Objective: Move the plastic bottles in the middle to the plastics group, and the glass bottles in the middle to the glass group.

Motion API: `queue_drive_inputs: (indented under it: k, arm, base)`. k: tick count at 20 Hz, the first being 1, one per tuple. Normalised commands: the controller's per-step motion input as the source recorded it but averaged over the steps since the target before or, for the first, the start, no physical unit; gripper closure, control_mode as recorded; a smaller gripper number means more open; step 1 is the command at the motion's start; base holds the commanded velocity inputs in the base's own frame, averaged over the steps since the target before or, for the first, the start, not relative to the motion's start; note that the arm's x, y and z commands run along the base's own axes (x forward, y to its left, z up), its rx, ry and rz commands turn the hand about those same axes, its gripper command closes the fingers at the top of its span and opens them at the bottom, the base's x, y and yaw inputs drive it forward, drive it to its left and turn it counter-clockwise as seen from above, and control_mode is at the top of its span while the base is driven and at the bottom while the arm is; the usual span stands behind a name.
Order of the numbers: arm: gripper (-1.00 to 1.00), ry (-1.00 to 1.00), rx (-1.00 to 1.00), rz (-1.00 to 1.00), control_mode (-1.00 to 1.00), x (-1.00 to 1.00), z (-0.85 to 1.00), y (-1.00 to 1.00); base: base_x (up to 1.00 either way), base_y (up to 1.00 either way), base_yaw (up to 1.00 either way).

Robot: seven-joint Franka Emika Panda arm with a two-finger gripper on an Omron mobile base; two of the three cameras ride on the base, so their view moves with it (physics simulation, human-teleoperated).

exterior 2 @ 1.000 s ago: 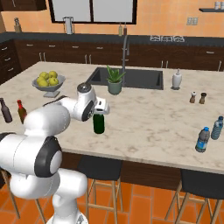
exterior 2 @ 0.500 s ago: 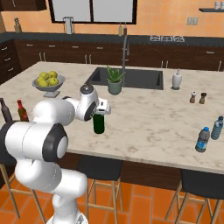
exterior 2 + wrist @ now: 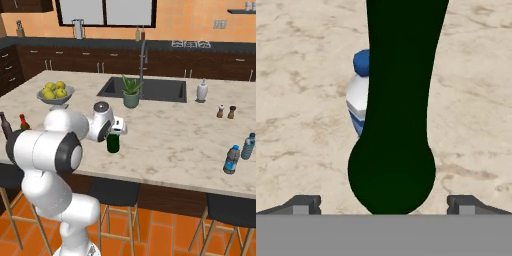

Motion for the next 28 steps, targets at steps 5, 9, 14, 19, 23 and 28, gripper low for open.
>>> queue_drive_inputs:
  k: [5, 9, 14, 19, 23, 28]
  arm:
    - [-1.0, 0.0, 0.0, 0.0, -1.0, 0.21, -0.16, 0.0]
    - [-1.0, 0.0, 0.0, 0.0, -1.0, 0.11, -0.14, 0.0]
    - [-1.0, 0.0, 0.0, 0.0, -1.0, 0.03, -0.04, 0.0]
    - [1.0, 0.0, 0.0, 0.0, -1.0, 0.0, 0.0, 0.0]
    - [1.0, -0.03, 0.02, 0.0, -1.0, -0.52, 0.14, -0.04]
    - [1.0, -0.03, 0.01, 0.06, -1.0, -0.8, 0.48, 0.18]
  base:
    - [0.0, 0.0, 0.0]
    - [0.0, 0.0, 0.0]
    - [0.0, 0.0, 0.0]
    - [0.0, 0.0, 0.0]
    - [0.0, 0.0, 0.0]
    - [0.0, 0.0, 0.0]
